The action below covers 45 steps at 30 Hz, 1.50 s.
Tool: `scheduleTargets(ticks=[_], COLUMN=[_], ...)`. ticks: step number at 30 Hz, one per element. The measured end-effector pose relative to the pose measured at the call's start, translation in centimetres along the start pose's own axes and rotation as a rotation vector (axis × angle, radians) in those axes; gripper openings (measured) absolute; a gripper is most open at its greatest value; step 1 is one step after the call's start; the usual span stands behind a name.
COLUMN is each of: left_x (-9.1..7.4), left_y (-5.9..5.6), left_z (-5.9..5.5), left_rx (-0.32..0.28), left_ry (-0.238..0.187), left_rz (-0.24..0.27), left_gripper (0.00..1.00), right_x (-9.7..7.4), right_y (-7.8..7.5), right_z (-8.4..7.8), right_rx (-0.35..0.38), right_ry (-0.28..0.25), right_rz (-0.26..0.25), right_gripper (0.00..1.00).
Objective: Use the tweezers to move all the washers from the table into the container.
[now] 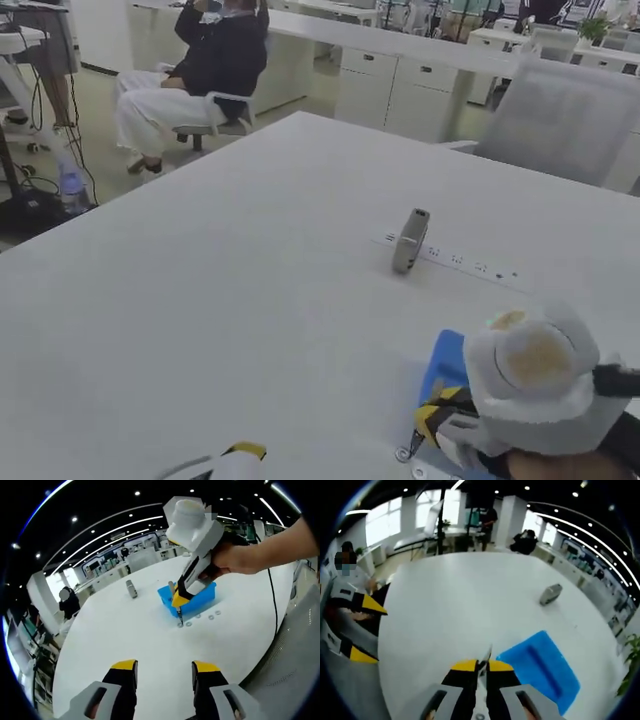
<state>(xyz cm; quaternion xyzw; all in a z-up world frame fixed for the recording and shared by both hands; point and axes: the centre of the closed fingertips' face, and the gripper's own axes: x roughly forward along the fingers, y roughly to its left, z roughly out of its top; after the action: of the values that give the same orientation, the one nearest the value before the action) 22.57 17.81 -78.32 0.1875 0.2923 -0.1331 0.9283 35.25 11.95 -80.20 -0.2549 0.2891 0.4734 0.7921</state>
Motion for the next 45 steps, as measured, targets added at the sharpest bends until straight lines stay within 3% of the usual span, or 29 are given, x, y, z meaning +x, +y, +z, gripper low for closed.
scheduleTargets(ticks=[6,11,16,21,24,27,32,36,39,45], left_x=[0.0,0.0,0.0,0.0,0.0,0.0,0.0,0.0,0.1,0.1], left_y=[0.4,0.4,0.4,0.4,0.4,0.2,0.3,0.2,0.2,0.2], left_z=[-0.1,-0.1,-0.2,-0.2,-0.3,-0.4,-0.5,-0.5,-0.5,-0.6], left_rx=[-0.016,-0.017,-0.014,-0.011,-0.009,0.003,0.000,0.004,0.003,0.008], left_ry=[-0.003,0.000,0.001,0.006,0.011,0.017,0.021,0.022,0.024,0.027], left_rz=[0.011,0.014,0.012,0.015,0.013,0.009,0.009,0.006,0.008,0.008], left_gripper=[0.42,0.42,0.42,0.42,0.42,0.42,0.42,0.42,0.41,0.41], right_x=[-1.0,-0.8,-0.4,-0.9,-0.7,-0.2,-0.1,0.2,0.0,0.4], right_y=[-0.1,-0.8,-0.5,-0.3,-0.3,-0.8,-1.1,-1.3,-1.0,-1.6], right_z=[-0.1,0.3,-0.4,0.2,-0.4,-0.7,-0.3,0.3,0.5,0.5], right_rx=[0.049,0.074,0.078,0.108,0.118,0.129,0.152,0.089,0.126,0.160], right_ry=[-0.053,-0.064,-0.033,-0.028,0.033,0.048,0.015,-0.064,-0.133,-0.181], right_rz=[-0.028,-0.039,-0.032,-0.011,0.010,-0.009,-0.015,-0.055,-0.072,-0.090], right_gripper=[0.02,0.01,0.00,0.00,0.00,0.00,0.00,0.01,0.01,0.01])
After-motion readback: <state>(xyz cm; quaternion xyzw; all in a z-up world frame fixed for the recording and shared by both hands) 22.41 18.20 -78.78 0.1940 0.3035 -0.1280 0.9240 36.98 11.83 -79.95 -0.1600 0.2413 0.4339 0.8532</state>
